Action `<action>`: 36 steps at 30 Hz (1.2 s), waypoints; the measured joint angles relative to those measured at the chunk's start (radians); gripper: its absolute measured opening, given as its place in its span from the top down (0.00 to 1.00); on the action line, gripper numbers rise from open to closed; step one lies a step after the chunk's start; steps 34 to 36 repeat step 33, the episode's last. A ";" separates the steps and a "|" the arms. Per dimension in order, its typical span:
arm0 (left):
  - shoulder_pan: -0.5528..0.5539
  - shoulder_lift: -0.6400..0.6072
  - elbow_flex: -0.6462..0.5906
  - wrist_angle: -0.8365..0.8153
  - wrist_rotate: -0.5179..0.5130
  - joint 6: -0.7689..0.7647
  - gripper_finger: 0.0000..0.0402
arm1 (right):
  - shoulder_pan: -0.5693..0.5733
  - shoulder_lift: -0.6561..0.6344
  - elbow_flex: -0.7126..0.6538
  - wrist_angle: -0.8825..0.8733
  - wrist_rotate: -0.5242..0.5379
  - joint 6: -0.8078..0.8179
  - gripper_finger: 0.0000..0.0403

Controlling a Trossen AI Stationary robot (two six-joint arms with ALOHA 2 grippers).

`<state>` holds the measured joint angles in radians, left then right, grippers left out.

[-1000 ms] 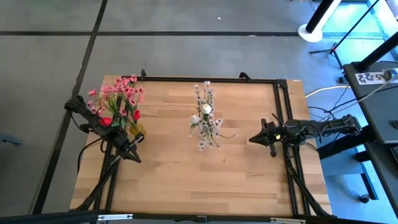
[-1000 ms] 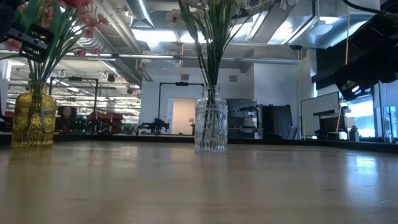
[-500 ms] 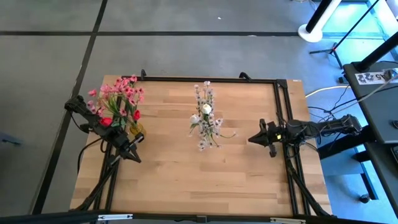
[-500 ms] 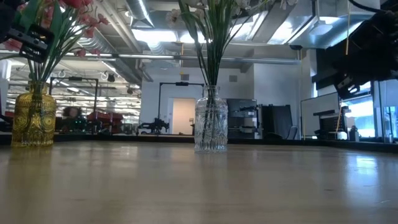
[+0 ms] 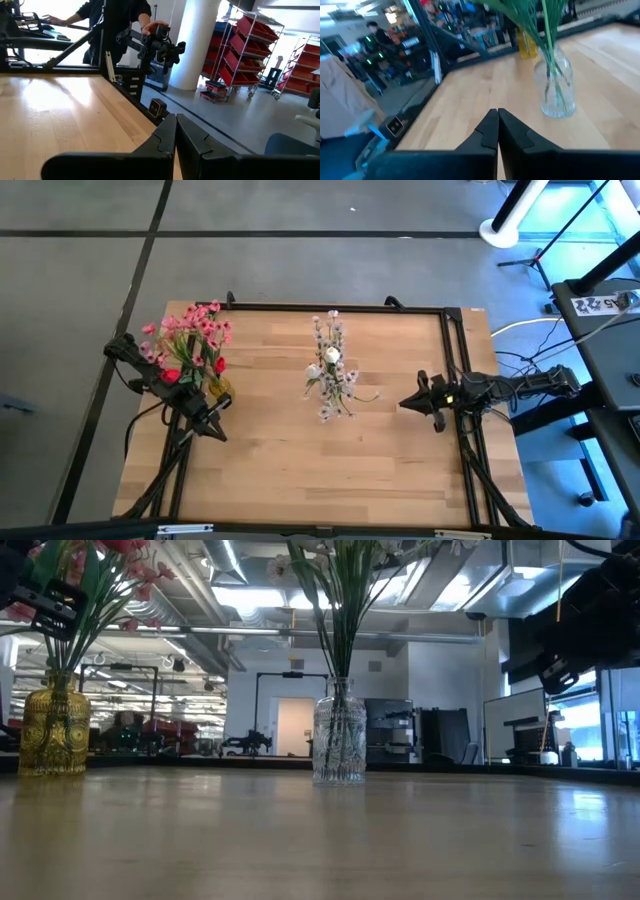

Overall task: Sort flowers into vase by color
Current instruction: Return to Home Position

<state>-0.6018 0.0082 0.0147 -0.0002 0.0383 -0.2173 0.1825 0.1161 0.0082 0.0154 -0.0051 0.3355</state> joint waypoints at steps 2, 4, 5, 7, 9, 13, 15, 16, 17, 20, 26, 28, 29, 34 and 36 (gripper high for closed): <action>0.000 0.000 0.000 0.000 0.000 0.000 0.98 | 0.000 -0.014 0.000 -0.001 0.000 0.000 0.99; 0.000 0.000 0.000 0.000 0.000 0.000 0.98 | 0.000 -0.016 0.000 -0.001 0.004 0.000 0.99; 0.000 0.000 0.000 0.000 0.000 0.000 0.98 | 0.000 -0.016 0.000 -0.001 0.005 0.000 0.99; 0.000 0.000 0.000 0.000 0.000 0.000 0.98 | 0.000 -0.016 0.000 0.000 0.005 0.000 0.99; 0.000 0.000 0.000 0.000 0.000 0.000 0.98 | 0.000 -0.026 0.000 0.002 0.000 0.000 0.99; 0.000 0.000 0.000 0.000 0.000 0.000 0.98 | 0.000 -0.075 0.000 0.002 -0.006 0.000 0.99; 0.000 0.000 0.000 0.000 0.000 0.000 0.98 | 0.000 -0.112 0.000 0.002 -0.006 0.000 0.99; 0.000 0.000 0.000 0.000 0.000 0.000 0.98 | 0.000 -0.115 0.000 0.003 -0.006 0.000 0.99; 0.000 0.000 0.000 0.000 0.000 0.000 0.98 | 0.000 -0.112 0.000 0.002 -0.006 0.000 0.99; 0.000 0.000 0.000 0.000 0.000 0.000 0.98 | 0.000 -0.114 0.000 0.002 -0.007 0.000 0.99; 0.000 0.000 0.000 0.000 0.000 0.000 0.98 | 0.000 -0.113 0.000 0.001 -0.005 0.000 0.99; 0.000 0.000 0.000 0.000 0.000 0.000 0.98 | 0.000 -0.113 0.000 0.001 -0.004 0.000 0.99; 0.000 0.000 0.000 0.000 0.000 0.000 0.98 | 0.000 -0.113 0.000 0.001 -0.004 0.000 0.99; 0.000 0.000 0.000 0.000 0.000 0.000 0.98 | 0.000 -0.113 0.000 0.001 -0.004 0.000 0.99; 0.000 0.000 0.000 0.000 0.000 0.000 0.98 | 0.000 -0.113 0.000 0.001 -0.004 0.000 0.99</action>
